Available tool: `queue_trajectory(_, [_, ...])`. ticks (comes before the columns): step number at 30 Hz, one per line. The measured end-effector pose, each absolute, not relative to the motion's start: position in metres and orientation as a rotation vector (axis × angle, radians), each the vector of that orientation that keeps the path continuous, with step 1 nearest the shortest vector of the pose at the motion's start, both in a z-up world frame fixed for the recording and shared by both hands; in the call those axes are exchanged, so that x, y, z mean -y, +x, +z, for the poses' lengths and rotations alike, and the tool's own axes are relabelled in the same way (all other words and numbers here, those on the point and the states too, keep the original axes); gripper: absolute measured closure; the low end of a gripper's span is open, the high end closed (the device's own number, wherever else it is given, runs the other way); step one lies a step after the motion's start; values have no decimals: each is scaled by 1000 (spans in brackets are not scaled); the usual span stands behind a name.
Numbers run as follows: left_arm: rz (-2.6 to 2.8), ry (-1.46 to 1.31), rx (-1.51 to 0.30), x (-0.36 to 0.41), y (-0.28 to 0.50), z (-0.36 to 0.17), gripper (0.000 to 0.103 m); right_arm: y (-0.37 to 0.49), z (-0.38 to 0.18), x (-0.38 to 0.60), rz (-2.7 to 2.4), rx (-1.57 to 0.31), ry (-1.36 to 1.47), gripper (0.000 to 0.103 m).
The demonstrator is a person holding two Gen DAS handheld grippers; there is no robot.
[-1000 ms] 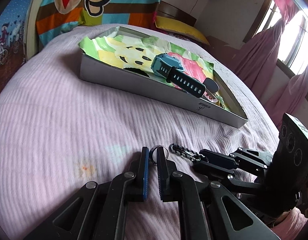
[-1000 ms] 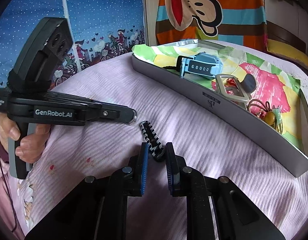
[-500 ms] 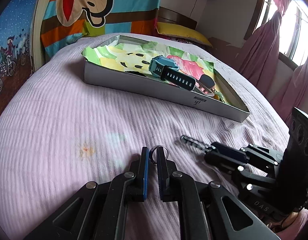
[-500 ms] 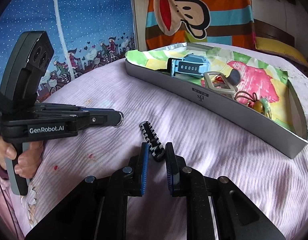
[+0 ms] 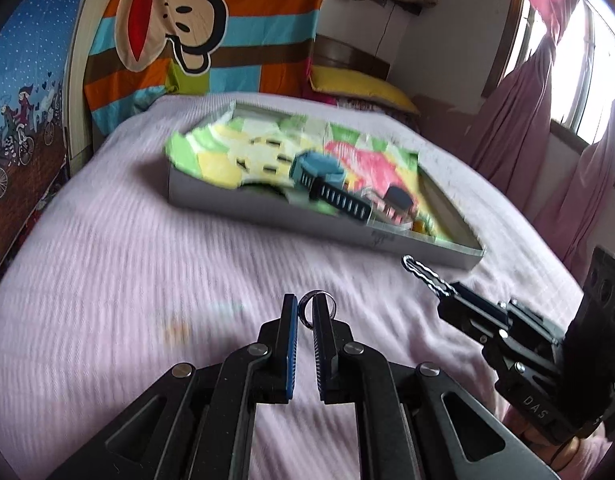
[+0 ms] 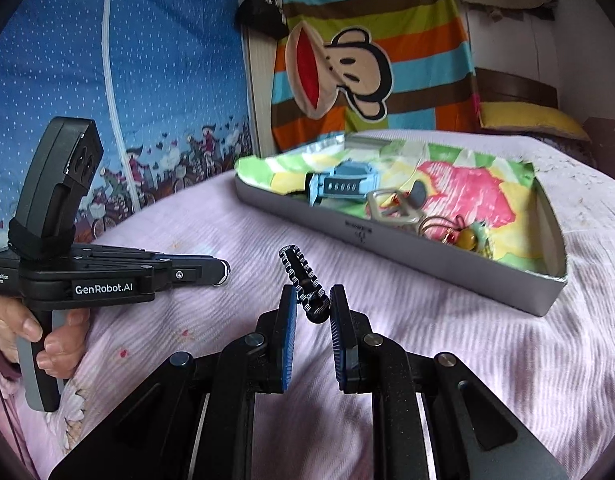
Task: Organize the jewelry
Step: 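Lift and carry the black chain keychain with the left gripper to the tray, then lower the keychain into the tray and open the left gripper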
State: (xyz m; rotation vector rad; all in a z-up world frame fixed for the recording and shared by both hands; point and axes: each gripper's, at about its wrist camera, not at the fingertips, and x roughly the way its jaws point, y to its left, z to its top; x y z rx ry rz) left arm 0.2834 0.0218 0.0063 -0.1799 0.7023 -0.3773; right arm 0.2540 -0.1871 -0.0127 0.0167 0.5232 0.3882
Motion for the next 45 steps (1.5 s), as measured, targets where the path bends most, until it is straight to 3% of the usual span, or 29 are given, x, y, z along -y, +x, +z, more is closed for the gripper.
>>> queue_trajectory(14, [-237, -210, -610, -19, 355, 52, 95, 298, 28, 216, 240, -389, 135, 88])
queue_trajectory(21, [-195, -207, -698, -10, 397, 37, 95, 346, 29, 227, 123, -460, 167, 88])
queue_trajectory(33, [-151, -145, -777, -4, 405, 14, 95, 384, -8, 233, 41, -659, 146, 88])
queue_trajectory(45, [-153, -97, -796, 4, 407, 14, 95, 387, -9, 226, 45, -677, 103, 88])
